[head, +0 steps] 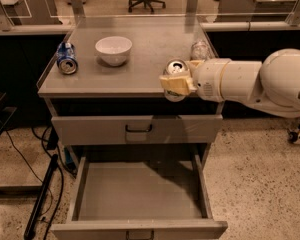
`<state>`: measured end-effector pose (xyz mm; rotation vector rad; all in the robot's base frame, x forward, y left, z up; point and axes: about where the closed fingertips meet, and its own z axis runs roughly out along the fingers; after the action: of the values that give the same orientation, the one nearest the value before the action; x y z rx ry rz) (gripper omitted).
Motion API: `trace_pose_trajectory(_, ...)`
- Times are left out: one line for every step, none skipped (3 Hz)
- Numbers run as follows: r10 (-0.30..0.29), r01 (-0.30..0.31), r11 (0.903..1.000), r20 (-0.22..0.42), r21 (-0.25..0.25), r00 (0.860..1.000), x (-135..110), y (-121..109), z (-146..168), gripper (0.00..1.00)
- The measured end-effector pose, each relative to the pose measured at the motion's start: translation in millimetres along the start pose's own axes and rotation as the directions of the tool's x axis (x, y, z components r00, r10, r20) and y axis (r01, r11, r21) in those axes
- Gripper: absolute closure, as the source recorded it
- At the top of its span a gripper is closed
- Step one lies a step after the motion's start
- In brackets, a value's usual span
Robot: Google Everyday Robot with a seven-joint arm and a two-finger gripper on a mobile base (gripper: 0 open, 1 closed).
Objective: Pick 7up can from middle drawer and place on counter
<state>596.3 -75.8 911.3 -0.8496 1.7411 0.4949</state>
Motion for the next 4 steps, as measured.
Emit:
trace_pose_trajectory(-0.036, 0.036, 0.9991, -0.017, 0.023, 0.999, -27.2, -18.8, -2.1, 1.00)
trace_pose_trajectory(-0.035, 0.036, 0.9990, -0.020, 0.028, 0.999, -29.9, -23.7, -0.4, 1.00)
trace_pose_trajectory(-0.020, 0.021, 0.9993, -0.028, 0.031, 0.999, -30.4, -32.4, 7.4, 1.00)
trace_pose_trajectory(-0.030, 0.032, 0.9978, -0.032, 0.058, 0.999, -52.3, -54.7, 14.1, 1.00)
